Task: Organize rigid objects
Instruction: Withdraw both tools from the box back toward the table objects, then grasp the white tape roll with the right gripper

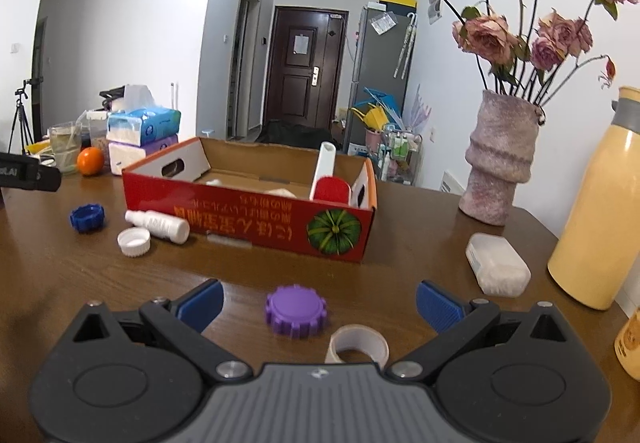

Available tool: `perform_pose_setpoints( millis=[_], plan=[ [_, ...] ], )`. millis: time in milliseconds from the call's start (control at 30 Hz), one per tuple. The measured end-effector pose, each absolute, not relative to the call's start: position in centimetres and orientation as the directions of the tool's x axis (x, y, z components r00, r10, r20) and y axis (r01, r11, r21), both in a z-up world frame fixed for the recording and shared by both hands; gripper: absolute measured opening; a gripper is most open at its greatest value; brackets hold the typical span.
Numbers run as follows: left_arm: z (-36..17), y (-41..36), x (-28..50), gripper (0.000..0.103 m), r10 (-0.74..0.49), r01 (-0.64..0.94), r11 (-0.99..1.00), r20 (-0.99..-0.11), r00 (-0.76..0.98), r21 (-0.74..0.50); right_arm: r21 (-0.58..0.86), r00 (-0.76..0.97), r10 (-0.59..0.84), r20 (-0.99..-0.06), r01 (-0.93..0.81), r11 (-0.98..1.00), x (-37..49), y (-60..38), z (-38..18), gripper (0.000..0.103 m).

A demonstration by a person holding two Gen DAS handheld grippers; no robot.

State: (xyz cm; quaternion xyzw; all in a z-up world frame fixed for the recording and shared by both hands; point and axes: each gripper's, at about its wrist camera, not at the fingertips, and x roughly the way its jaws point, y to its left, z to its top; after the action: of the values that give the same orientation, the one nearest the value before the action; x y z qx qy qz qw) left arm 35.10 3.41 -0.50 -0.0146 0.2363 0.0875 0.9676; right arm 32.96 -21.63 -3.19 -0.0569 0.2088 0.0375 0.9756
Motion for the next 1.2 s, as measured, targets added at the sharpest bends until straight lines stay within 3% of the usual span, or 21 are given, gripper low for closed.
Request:
perform_pose_setpoints(
  millis=[500, 833, 933, 967, 1067, 1200],
  plan=[
    [-3.8, 3.2, 33.7, 0.103, 0.13, -0.137, 0.99, -0.52, 0.844, 0.026, -0.081, 0.876, -0.04, -0.481, 0.0, 0.997, 32.0, -23.7, -6.5, 0.103],
    [-4.5, 3.6, 34.3, 0.103, 0.115, -0.136, 0.991, -0.547, 0.829, 0.003, -0.129, 0.865, -0.033, -0.501, -0.037, 0.991, 35.1, -24.2, -7.5, 0.098],
    [-4.7, 3.5, 34.5, 0.103, 0.116, -0.136, 0.991, -0.551, 0.826, 0.005, -0.133, 0.859, -0.034, -0.511, -0.04, 0.99, 36.4, -24.4, -7.7, 0.088],
    [-4.7, 3.5, 34.5, 0.103, 0.116, -0.136, 0.991, -0.553, 0.825, 0.005, -0.131, 0.855, -0.03, -0.518, -0.045, 0.99, 36.8, -24.4, -7.8, 0.08],
    [-4.9, 3.5, 34.7, 0.103, 0.114, -0.135, 0.991, -0.556, 0.823, 0.004, -0.086, 0.832, 0.014, -0.555, -0.073, 0.994, 37.7, -24.7, -8.4, 0.042],
    [-5.0, 3.4, 34.8, 0.103, 0.113, -0.132, 0.991, -0.556, 0.824, 0.006, -0.068, 0.841, 0.027, -0.54, -0.076, 0.995, 37.4, -24.8, -8.3, 0.042]
  ],
)
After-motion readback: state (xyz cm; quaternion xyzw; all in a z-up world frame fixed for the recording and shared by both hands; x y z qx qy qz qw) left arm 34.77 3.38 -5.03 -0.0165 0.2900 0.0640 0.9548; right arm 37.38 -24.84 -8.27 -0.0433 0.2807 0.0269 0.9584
